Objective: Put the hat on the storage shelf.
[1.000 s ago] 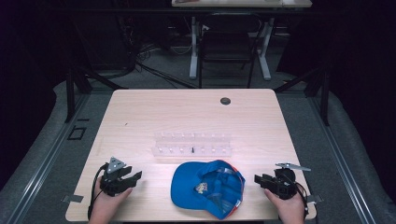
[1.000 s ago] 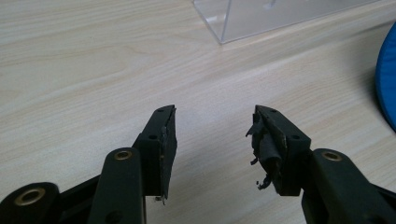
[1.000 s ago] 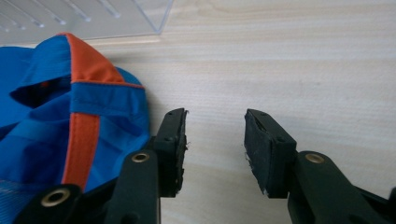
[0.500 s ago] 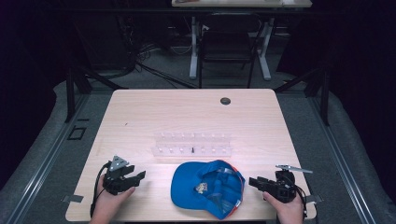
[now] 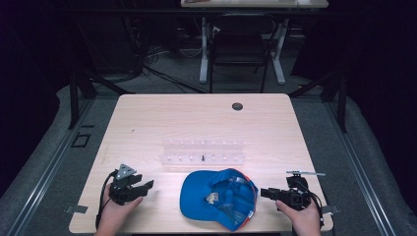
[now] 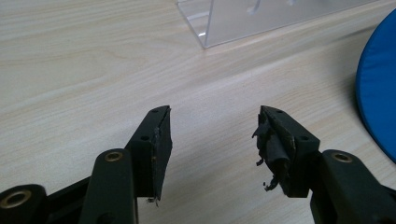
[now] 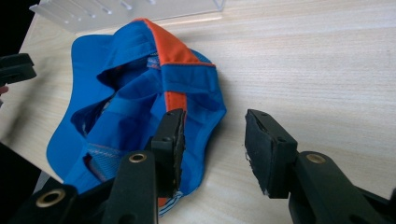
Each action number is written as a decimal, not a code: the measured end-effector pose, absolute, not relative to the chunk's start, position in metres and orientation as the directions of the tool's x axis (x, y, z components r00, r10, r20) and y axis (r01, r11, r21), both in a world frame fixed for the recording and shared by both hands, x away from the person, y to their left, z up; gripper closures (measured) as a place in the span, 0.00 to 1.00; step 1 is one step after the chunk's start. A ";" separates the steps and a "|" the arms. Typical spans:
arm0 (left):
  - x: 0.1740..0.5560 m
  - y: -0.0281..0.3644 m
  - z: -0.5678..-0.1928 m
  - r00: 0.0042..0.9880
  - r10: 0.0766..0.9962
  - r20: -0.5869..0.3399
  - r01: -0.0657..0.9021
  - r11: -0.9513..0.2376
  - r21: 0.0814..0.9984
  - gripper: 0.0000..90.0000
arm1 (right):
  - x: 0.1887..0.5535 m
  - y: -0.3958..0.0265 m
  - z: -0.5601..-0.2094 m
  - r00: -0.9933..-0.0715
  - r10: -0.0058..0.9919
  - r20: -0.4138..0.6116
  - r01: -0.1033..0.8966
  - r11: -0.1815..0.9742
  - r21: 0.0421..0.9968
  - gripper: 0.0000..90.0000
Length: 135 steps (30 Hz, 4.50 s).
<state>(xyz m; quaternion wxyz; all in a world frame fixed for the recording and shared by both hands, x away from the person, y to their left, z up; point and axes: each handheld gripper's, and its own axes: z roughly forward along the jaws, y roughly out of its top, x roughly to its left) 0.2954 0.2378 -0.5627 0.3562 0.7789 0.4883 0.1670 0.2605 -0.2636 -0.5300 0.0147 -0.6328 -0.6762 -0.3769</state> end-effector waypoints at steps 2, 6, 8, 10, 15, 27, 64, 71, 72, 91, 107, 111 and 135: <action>0.295 0.237 -0.562 0.467 0.880 -0.090 0.641 -0.266 0.720 0.50 | 0.261 -0.264 -0.528 -0.201 0.840 0.504 0.877 -0.075 0.475 0.64; 0.295 0.237 -0.562 0.472 0.877 -0.088 0.639 -0.272 0.719 0.51 | 0.261 -0.263 -0.529 -0.199 0.834 0.515 0.892 -0.064 0.447 0.66; 0.295 0.237 -0.562 0.472 0.877 -0.085 0.640 -0.275 0.718 0.51 | 0.262 -0.261 -0.530 -0.199 0.831 0.520 0.894 -0.064 0.443 0.66; 0.295 0.237 -0.563 0.470 0.878 -0.083 0.638 -0.273 0.720 0.51 | 0.262 -0.261 -0.530 -0.197 0.825 0.529 0.898 -0.064 0.435 0.66; 0.295 0.236 -0.563 0.474 0.877 -0.084 0.642 -0.278 0.715 0.51 | 0.264 -0.260 -0.528 -0.207 0.798 0.565 0.905 -0.063 0.421 0.66; 0.295 0.235 -0.564 0.477 0.876 -0.077 0.642 -0.287 0.711 0.51 | 0.268 -0.248 -0.540 -0.213 0.778 0.591 0.924 -0.036 0.380 0.67; 0.295 0.233 -0.565 0.483 0.874 -0.056 0.639 -0.308 0.705 0.53 | 0.268 -0.244 -0.534 -0.247 0.691 0.679 0.940 0.000 0.341 0.84; 0.295 0.233 -0.564 0.484 0.874 -0.054 0.638 -0.310 0.705 0.53 | 0.269 -0.245 -0.531 -0.249 0.696 0.673 0.940 0.005 0.342 0.86; 0.295 0.232 -0.565 0.484 0.874 -0.053 0.638 -0.310 0.705 0.53 | 0.269 -0.245 -0.529 -0.251 0.696 0.672 0.940 0.008 0.342 0.86; 0.295 0.232 -0.565 0.483 0.874 -0.054 0.639 -0.310 0.704 0.53 | 0.285 -0.245 -0.470 -0.273 0.824 0.496 0.927 0.087 0.366 0.87; 0.295 0.232 -0.565 0.486 0.872 -0.057 0.643 -0.313 0.698 0.54 | 0.303 -0.234 -0.423 -0.290 0.892 0.348 0.930 0.177 0.323 0.87; 0.295 0.232 -0.565 0.486 0.872 -0.058 0.641 -0.311 0.702 0.54 | 0.306 -0.231 -0.413 -0.296 0.891 0.344 0.930 0.187 0.317 0.87; 0.295 0.230 -0.566 0.486 0.872 -0.055 0.643 -0.314 0.698 0.51 | 0.324 -0.212 -0.347 -0.302 0.884 0.356 0.936 0.204 0.287 0.87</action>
